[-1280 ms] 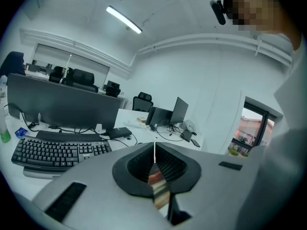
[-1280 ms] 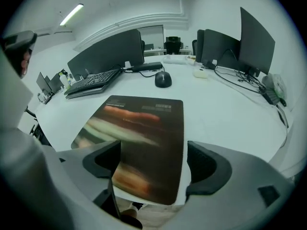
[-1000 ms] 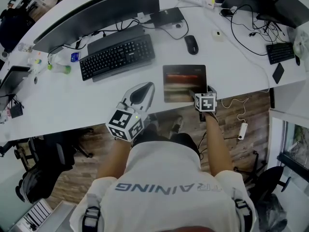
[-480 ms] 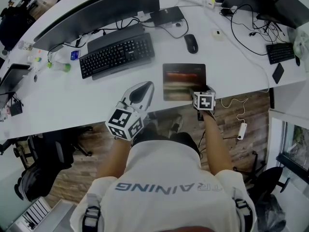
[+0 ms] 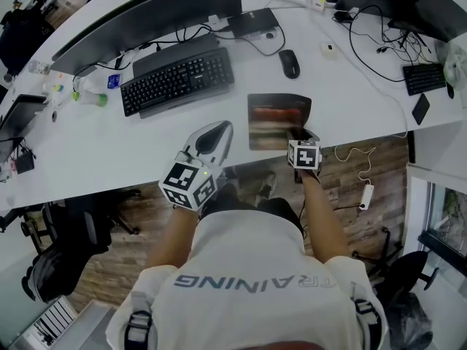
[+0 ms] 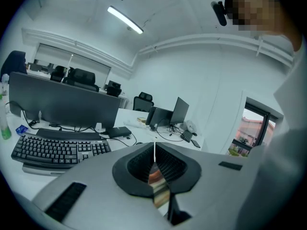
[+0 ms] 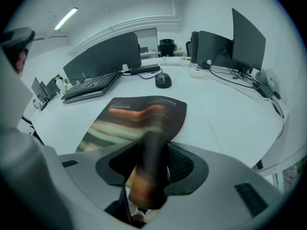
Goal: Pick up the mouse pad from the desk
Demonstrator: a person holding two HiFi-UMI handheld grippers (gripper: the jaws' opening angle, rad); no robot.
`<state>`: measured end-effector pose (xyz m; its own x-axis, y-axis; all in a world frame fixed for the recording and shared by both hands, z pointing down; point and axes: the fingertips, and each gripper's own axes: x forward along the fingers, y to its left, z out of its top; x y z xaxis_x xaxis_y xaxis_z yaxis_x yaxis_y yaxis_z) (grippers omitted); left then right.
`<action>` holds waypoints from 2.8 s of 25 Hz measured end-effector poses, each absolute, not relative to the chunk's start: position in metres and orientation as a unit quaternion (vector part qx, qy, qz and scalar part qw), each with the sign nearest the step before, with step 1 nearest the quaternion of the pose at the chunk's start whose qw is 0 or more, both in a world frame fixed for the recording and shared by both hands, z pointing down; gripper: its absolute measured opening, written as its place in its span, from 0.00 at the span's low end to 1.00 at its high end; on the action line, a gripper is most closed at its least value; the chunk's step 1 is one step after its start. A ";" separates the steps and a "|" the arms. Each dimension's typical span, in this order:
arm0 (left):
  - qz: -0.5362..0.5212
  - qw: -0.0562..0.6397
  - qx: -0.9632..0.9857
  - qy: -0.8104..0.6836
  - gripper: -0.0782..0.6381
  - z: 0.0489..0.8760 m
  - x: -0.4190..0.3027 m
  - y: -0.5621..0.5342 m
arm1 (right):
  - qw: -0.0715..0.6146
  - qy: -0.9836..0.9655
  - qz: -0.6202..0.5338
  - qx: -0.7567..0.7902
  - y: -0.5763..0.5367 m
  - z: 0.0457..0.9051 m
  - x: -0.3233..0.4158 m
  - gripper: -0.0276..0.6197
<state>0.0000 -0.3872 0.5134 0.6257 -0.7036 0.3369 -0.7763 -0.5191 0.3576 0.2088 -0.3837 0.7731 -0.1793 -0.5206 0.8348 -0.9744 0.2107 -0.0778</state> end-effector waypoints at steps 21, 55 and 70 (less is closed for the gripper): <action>0.025 0.207 0.882 -0.423 0.16 0.461 0.005 -0.386 | 0.189 -0.748 0.187 0.608 -0.431 0.587 0.238 0.16; -0.066 0.092 0.889 -0.445 0.16 0.326 -0.021 -0.376 | 0.032 -0.785 0.018 0.619 -0.396 0.317 0.233 0.14; -0.062 0.094 0.883 -0.455 0.16 0.329 -0.028 -0.371 | 0.039 -0.795 0.023 0.605 -0.395 0.324 0.222 0.14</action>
